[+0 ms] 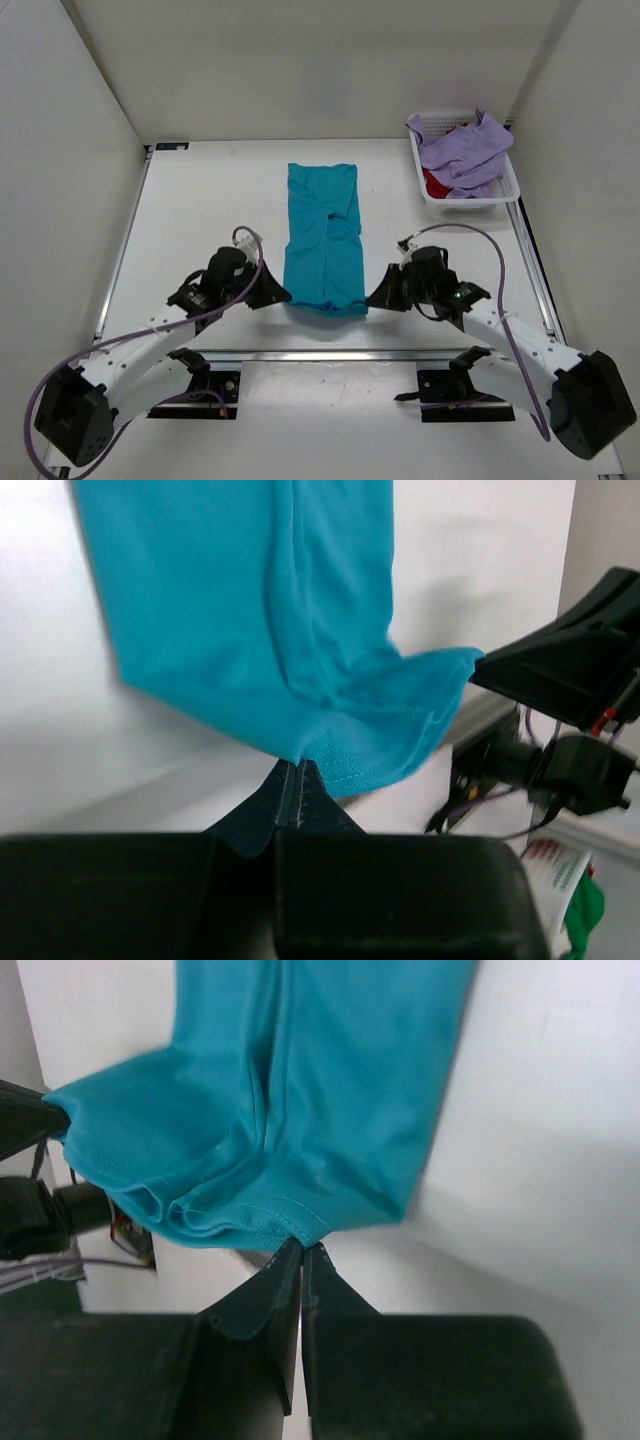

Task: Fold and stack the t-shirts
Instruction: Fold the folded rectangular tshirt in 1/3 of the way

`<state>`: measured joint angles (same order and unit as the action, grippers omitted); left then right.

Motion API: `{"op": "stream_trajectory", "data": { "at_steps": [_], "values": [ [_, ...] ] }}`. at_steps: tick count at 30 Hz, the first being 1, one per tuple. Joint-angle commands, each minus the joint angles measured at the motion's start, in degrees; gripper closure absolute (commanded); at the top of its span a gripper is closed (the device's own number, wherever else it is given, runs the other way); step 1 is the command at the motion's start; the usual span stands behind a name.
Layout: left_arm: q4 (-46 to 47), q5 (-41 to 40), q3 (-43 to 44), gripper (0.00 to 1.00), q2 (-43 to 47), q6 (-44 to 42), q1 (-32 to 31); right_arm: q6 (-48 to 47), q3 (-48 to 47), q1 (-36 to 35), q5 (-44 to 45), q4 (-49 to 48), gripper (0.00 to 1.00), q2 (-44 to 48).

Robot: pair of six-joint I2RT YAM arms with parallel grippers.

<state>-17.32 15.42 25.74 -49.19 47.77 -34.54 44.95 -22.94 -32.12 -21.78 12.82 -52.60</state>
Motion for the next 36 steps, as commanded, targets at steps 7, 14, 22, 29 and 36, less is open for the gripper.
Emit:
{"op": "stream_trajectory", "data": {
  "at_steps": [7,14,22,29,36],
  "values": [
    [6.76,0.58,18.63,1.00,-21.44,-8.04,12.30,-14.70,-24.51,11.98,-4.15,-1.83,1.00,-23.92],
    [8.18,-0.56,32.07,1.00,-42.80,-10.32,15.47,-17.87,-42.44,15.42,-6.70,-1.57,1.00,-44.66],
    [13.62,-1.01,43.94,0.97,-58.37,-7.78,18.28,-16.21,-52.38,18.76,-10.30,-5.87,1.00,-59.02],
    [16.69,3.99,48.01,0.61,-63.94,-5.94,20.83,-16.20,-55.81,19.99,-10.91,-5.09,0.81,-61.05],
    [24.26,1.20,35.89,0.58,-48.74,-3.82,20.32,-20.07,-53.98,16.75,-1.97,-0.08,0.63,-52.17]
  ]
}}
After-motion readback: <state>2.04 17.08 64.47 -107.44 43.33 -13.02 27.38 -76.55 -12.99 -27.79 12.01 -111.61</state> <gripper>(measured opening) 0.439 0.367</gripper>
